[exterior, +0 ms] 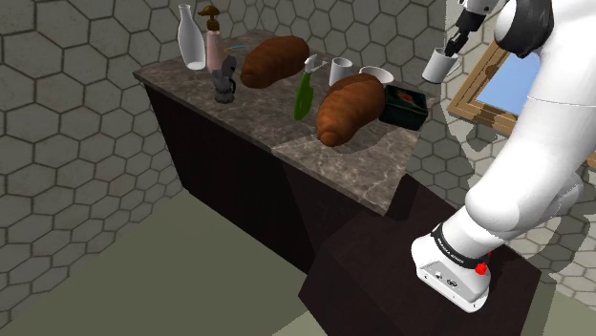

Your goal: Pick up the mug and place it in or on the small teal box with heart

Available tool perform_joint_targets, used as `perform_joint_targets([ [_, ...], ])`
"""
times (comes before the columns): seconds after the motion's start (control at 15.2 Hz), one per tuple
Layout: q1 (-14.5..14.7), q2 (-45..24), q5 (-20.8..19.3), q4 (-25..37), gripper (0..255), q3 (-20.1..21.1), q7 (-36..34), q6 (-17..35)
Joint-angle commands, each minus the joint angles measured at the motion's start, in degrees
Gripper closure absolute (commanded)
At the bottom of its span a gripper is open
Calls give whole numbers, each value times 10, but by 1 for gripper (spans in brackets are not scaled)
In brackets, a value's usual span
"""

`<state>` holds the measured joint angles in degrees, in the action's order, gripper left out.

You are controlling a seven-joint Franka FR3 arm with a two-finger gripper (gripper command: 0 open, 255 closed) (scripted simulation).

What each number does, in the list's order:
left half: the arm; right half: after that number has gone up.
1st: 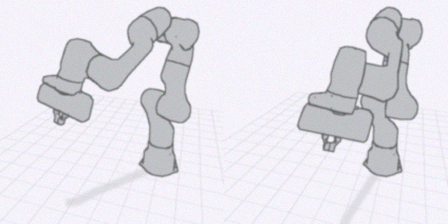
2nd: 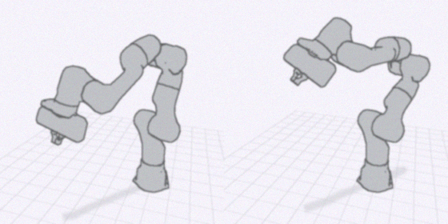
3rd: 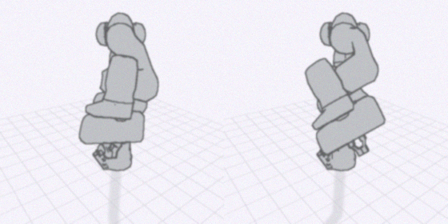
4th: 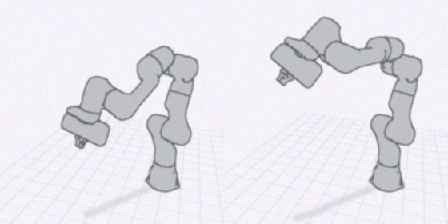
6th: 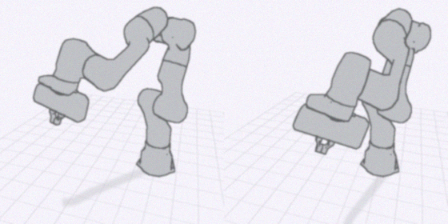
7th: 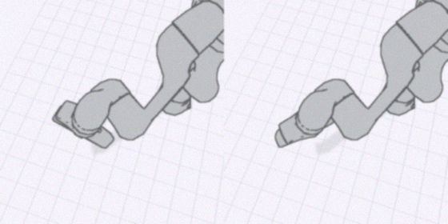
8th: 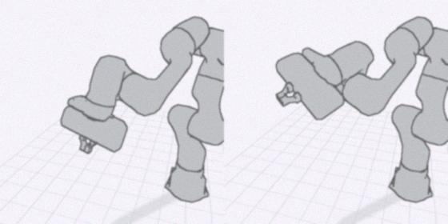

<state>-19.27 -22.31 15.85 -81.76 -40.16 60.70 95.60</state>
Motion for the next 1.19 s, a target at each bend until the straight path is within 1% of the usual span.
perform_joint_targets([
  [0.0,-10,-16,9,8,255,3,8,5],
  [0.99,0,-31,24,-90,255,11,23,112],
  [1.12,0,-32,25,-92,255,12,24,116],
])
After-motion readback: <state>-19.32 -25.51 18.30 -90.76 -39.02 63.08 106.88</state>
